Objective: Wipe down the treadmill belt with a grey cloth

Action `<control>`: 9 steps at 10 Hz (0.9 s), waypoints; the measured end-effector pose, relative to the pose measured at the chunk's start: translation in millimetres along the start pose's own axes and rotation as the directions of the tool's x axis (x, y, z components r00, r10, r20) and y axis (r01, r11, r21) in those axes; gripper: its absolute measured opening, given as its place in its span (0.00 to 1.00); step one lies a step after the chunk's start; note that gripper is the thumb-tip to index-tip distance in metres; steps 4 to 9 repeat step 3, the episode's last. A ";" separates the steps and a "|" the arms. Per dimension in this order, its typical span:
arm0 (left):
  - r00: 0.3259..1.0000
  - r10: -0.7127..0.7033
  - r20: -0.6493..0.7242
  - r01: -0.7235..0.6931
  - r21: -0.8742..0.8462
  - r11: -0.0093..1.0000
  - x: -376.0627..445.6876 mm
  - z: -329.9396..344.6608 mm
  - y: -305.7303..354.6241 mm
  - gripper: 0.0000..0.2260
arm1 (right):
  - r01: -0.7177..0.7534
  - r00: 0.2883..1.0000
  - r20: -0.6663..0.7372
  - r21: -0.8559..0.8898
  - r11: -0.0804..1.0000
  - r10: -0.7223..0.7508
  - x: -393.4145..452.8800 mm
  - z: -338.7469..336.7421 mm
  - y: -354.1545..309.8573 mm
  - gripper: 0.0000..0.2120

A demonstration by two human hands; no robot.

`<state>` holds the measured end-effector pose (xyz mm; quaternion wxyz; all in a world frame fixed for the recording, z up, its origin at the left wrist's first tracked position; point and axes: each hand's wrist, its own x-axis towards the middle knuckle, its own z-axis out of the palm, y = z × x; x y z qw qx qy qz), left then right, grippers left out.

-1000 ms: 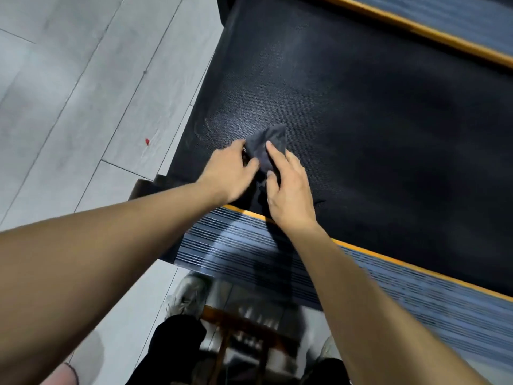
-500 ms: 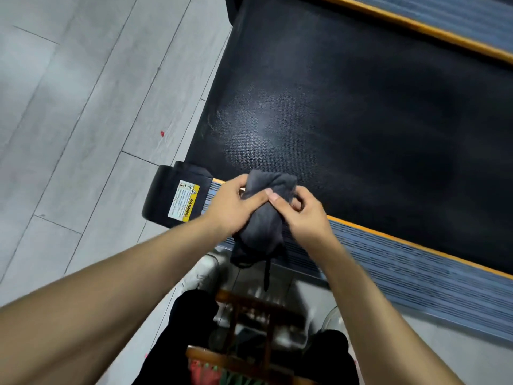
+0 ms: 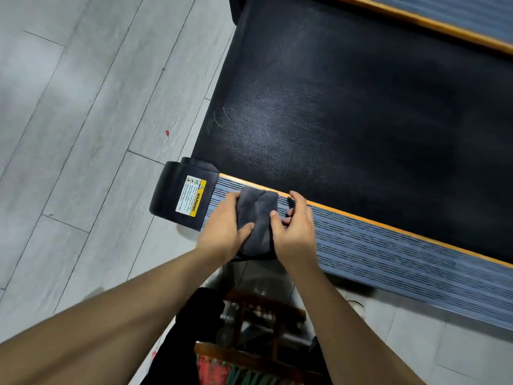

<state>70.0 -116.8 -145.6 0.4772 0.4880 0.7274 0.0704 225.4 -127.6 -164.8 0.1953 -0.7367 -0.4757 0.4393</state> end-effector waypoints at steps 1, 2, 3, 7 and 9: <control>1.000 -0.028 0.000 0.028 0.138 0.990 -0.8 3.1 -1.1 0.27 | 0.106 0.994 0.015 -0.136 0.985 -0.105 -3.0 -5.3 -4.0 0.27; 0.998 -0.016 0.056 0.004 0.215 0.977 -1.7 -4.5 2.7 0.33 | 0.185 0.976 0.149 -0.170 0.968 -0.161 -13.6 -9.5 -16.6 0.26; 0.996 0.061 0.063 -0.081 0.377 0.923 -5.7 -20.8 16.3 0.32 | 0.212 0.974 0.134 -0.260 0.942 -0.182 -15.2 -22.8 -30.6 0.26; 0.996 0.061 0.063 -0.081 0.377 0.923 -5.7 -20.8 16.3 0.32 | 0.212 0.974 0.134 -0.260 0.942 -0.182 -15.2 -22.8 -30.6 0.26; 0.996 0.061 0.063 -0.081 0.377 0.923 -5.7 -20.8 16.3 0.32 | 0.212 0.974 0.134 -0.260 0.942 -0.182 -15.2 -22.8 -30.6 0.26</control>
